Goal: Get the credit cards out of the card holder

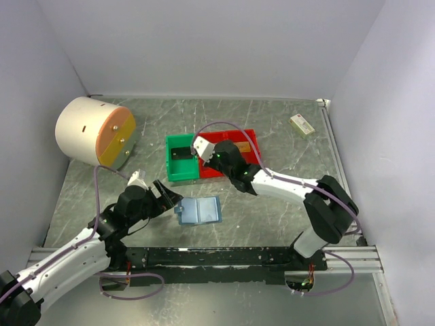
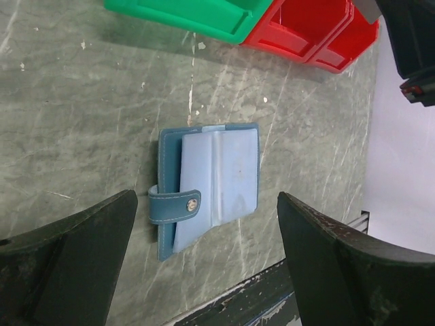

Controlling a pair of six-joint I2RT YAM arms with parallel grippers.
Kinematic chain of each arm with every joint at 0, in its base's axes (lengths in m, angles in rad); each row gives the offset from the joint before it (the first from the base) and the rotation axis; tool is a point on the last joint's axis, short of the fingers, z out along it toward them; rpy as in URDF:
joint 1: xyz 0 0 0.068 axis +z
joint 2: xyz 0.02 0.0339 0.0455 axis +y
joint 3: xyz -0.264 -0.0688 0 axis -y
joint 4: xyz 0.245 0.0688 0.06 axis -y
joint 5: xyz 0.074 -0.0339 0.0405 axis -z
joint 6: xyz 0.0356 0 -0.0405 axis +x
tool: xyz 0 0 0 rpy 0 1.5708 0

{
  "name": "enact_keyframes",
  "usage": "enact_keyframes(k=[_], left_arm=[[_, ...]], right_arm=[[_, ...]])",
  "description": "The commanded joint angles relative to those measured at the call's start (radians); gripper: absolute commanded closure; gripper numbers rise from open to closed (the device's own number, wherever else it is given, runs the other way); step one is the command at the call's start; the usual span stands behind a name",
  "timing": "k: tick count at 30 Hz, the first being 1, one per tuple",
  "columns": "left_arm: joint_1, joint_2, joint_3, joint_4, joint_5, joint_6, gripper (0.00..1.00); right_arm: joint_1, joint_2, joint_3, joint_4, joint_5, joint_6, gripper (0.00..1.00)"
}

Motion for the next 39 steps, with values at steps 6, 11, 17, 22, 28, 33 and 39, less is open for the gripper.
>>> enact_keyframes(k=[6,11,17,22,28,33,39], left_arm=[[0.004,0.041,0.062,-0.045,-0.035,0.044,0.04],[0.005,0.097,0.070,-0.035,-0.022,0.056,0.05],[0.005,0.117,0.086,-0.040,-0.023,0.070,0.05],[0.005,0.101,0.100,-0.076,-0.053,0.079,0.05],[0.005,0.064,0.100,-0.100,-0.089,0.076,0.05],[0.005,0.054,0.104,-0.118,-0.106,0.073,0.05],[0.005,0.032,0.093,-0.127,-0.122,0.058,0.05]], right_arm=[[-0.072,0.098,0.068,0.035,-0.096,-0.125,1.00],[-0.098,0.165,0.138,0.025,-0.078,-0.194,1.00],[-0.108,0.234,0.181,0.023,-0.116,-0.217,1.00],[-0.107,0.297,0.217,0.019,-0.091,-0.271,1.00],[-0.108,0.340,0.242,0.035,-0.065,-0.317,1.00],[-0.109,0.375,0.249,0.068,-0.047,-0.346,1.00],[-0.108,0.415,0.265,0.082,-0.027,-0.355,1.00]])
